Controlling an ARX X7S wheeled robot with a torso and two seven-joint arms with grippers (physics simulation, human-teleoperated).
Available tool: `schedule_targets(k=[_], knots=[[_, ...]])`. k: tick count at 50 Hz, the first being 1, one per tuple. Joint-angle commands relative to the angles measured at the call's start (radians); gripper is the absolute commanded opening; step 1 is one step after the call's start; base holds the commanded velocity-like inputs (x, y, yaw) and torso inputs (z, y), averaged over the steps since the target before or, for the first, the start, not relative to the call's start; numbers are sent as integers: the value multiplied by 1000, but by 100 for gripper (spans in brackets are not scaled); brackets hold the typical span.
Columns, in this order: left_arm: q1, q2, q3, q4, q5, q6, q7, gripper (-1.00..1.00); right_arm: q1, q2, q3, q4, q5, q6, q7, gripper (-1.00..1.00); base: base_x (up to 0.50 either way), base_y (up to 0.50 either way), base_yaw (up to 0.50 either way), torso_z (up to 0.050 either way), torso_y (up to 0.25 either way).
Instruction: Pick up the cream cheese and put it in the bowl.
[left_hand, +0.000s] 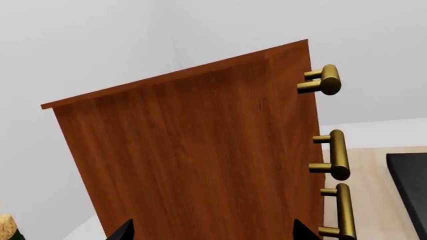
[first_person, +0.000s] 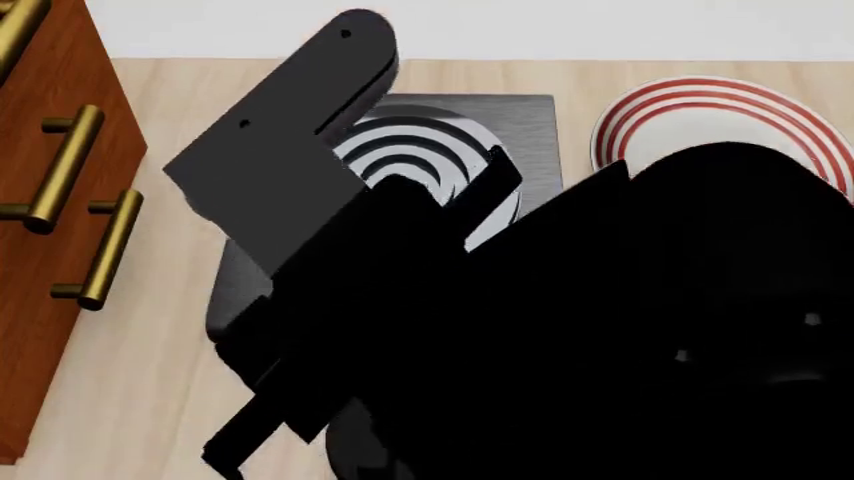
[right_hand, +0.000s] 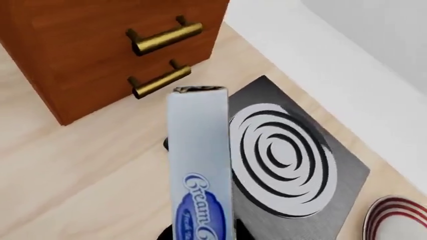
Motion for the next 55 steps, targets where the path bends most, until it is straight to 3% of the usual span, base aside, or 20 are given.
schedule_targets(k=[1,27,39,55], knots=[[0,-3,1,2,-2,-4,-3,100,55,92,76,7,54,-47,52,-100,0,0,0,0,0],[-4,-9,8,8,1,-24,-15,100,37,296,166,-48,132,-155,150,-100,0,0,0,0,0],[-5,-11,16,3,7,-25,-19,100,-26,442,213,-63,153,-211,165,-100,0,0,0,0,0],[-6,-15,16,6,3,-29,-20,100,-84,533,237,-89,169,-258,177,-100,0,0,0,0,1]])
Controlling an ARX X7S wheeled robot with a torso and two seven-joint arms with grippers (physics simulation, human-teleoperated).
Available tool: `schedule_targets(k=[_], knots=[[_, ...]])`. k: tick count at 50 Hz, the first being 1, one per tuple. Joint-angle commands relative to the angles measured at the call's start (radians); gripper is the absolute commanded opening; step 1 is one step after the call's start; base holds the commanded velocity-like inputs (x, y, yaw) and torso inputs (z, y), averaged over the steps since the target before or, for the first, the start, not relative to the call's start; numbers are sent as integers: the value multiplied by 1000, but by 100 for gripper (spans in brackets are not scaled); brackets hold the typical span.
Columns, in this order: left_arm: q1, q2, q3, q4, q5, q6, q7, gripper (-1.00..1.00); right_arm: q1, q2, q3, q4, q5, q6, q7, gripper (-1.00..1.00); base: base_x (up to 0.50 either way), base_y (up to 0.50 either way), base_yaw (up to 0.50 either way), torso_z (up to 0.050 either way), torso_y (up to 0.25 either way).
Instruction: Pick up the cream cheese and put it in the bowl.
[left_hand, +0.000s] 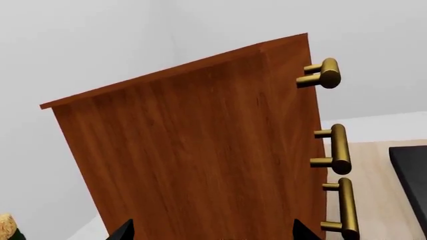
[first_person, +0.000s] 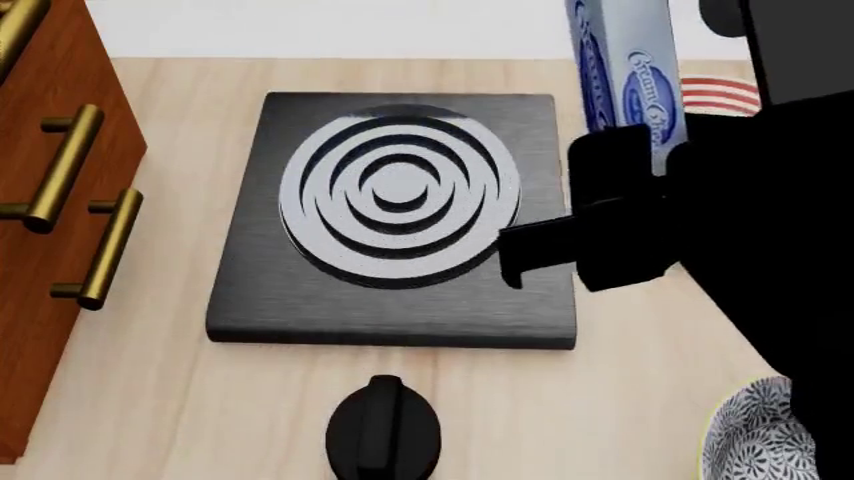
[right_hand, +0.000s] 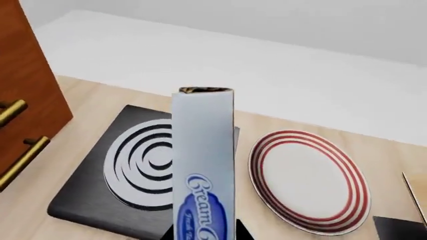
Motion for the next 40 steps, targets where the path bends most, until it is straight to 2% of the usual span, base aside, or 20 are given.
schedule_targets(k=[1,29,40], knots=[[0,-2,1,0,-1,0,-1,100,-29,76,32,-24,7,-30,13,-100,0,0,0,0,0],[-7,-8,17,-4,8,-10,-9,100,-167,261,79,-80,-20,-126,-41,-100,0,0,0,0,0],[-9,-11,15,-2,3,-15,-10,100,-196,286,74,-62,-41,-137,-41,-100,0,0,0,0,1]])
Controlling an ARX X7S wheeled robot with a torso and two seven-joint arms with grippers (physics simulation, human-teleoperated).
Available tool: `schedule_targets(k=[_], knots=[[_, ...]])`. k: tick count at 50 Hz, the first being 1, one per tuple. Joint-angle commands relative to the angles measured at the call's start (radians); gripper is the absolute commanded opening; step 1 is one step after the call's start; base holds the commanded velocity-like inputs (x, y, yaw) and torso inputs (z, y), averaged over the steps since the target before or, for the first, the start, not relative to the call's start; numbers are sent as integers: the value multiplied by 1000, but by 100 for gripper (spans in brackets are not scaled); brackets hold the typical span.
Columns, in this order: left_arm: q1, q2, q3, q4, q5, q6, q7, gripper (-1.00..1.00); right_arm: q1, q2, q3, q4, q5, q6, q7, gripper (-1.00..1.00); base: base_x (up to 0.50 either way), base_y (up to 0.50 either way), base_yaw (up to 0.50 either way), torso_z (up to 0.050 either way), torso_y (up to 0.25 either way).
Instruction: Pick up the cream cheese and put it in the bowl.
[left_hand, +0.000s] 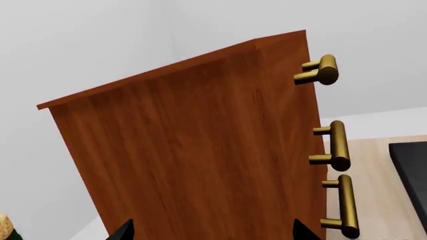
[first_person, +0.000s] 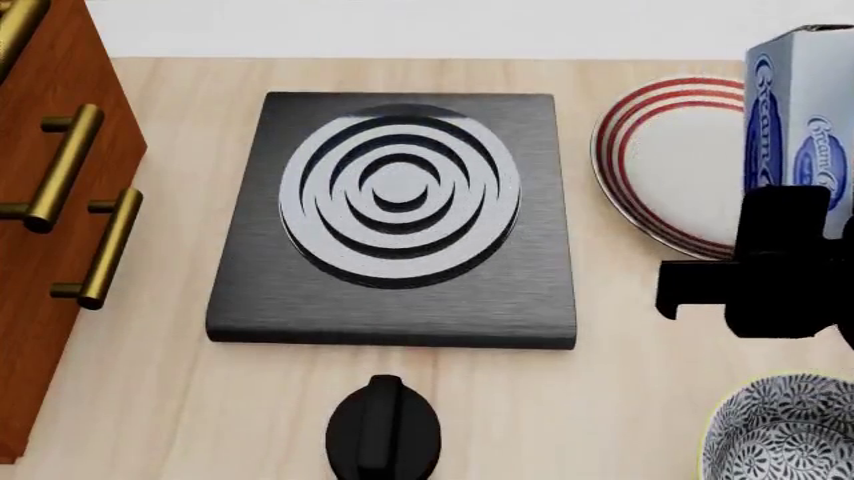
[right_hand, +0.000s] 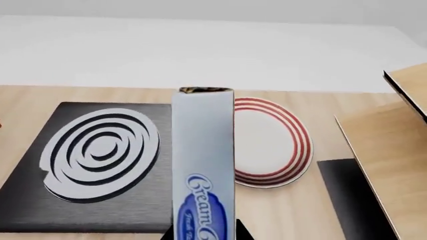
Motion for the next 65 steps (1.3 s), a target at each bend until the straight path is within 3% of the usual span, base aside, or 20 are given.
schedule_targets(k=[1,40,65], knots=[[0,-2,2,0,0,-2,-2,100,-28,41,10,10,-29,-16,-13,-100,0,0,0,0,0],[-2,-6,1,-2,-7,1,-6,100,-112,97,-49,56,21,20,3,-100,0,0,0,0,1],[-3,-8,8,-2,-4,-3,-13,100,-205,95,-92,93,-65,-17,-30,-100,0,0,0,0,0]])
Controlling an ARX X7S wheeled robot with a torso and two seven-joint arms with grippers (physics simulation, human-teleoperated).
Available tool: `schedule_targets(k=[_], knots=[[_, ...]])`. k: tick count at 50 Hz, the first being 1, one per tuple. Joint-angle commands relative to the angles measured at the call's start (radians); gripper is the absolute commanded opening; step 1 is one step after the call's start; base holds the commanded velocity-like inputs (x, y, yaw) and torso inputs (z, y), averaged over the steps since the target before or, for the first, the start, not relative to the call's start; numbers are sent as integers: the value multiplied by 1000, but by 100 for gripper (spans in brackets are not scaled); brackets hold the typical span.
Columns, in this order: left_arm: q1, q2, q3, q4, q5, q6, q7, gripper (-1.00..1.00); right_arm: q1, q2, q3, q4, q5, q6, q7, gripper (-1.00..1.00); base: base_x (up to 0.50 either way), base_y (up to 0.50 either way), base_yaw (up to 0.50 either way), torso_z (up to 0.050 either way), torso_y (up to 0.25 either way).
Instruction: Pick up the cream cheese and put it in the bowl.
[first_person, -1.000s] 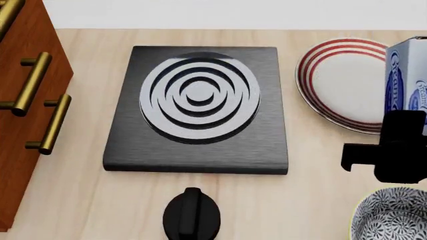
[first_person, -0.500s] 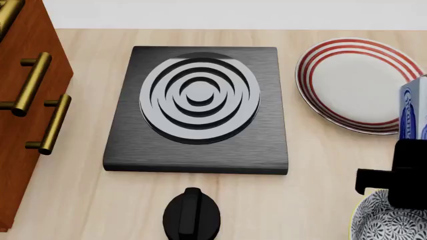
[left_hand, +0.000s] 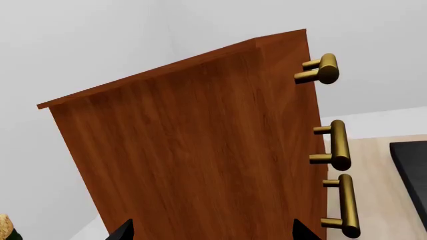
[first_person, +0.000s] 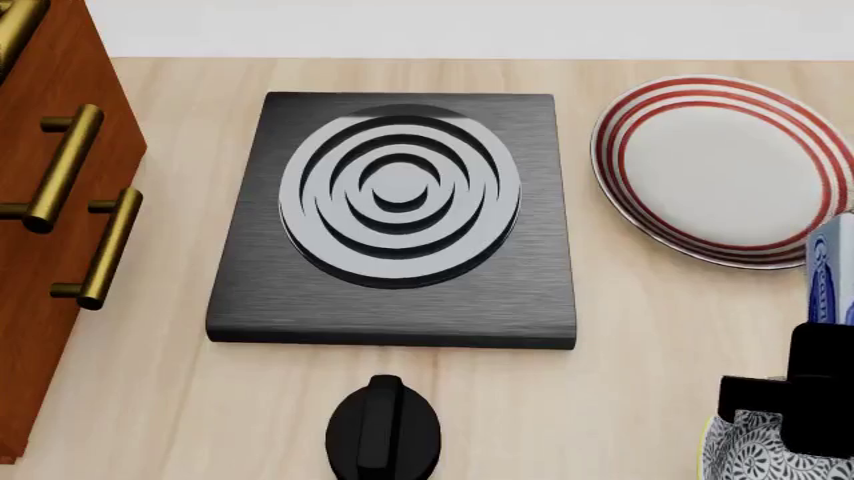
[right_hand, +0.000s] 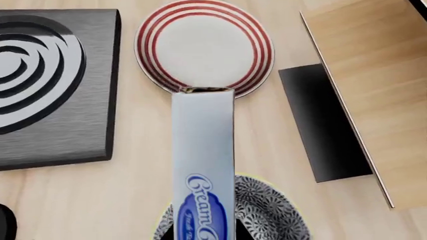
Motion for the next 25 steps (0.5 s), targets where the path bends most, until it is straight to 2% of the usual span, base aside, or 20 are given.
schedule_targets(k=[1,25], knots=[[-2,-2,5,0,3,-4,-4,100,-21,5,-6,10,-50,-14,-26,-100,0,0,0,0,0],[-8,-8,13,1,4,-18,-9,100,-103,9,-30,28,-121,-70,-81,-100,0,0,0,0,0]])
